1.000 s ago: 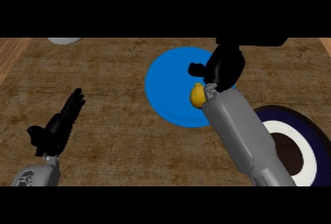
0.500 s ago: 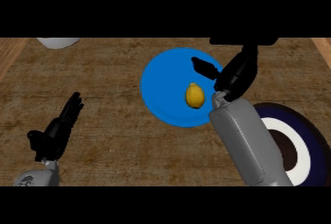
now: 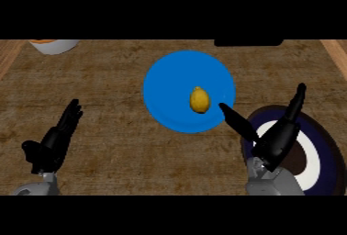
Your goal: Pick the lemon from the plate and place it in the plate
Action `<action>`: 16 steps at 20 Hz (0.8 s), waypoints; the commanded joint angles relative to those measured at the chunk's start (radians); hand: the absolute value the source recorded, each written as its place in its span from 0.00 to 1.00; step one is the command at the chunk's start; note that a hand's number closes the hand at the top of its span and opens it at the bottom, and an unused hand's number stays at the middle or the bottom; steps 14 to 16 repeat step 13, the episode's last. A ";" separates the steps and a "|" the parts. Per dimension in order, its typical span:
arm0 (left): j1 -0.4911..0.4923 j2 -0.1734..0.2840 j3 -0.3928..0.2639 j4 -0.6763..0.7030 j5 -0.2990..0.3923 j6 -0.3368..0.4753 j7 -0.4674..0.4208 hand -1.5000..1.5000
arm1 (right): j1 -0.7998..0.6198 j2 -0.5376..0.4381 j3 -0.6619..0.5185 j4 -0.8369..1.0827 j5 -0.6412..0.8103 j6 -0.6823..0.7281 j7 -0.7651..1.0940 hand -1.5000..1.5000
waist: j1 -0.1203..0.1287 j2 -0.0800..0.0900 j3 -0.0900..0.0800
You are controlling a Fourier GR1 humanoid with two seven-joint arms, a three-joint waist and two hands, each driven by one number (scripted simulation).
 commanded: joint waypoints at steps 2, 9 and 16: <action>0.048 0.011 -0.003 -0.076 0.007 -0.019 0.032 0.50 | 0.235 -0.159 0.069 -0.265 -0.149 -0.007 -0.085 0.00 | 0.006 0.000 0.000; 0.045 -0.024 -0.012 -0.043 -0.030 -0.002 -0.008 0.50 | 0.359 -0.193 0.143 -0.159 -0.341 -0.142 -0.334 0.00 | 0.012 0.004 0.000; 0.005 -0.014 0.009 -0.060 -0.016 -0.010 0.025 0.50 | 0.361 -0.200 0.119 -0.113 -0.441 -0.169 -0.463 0.00 | 0.012 0.004 0.000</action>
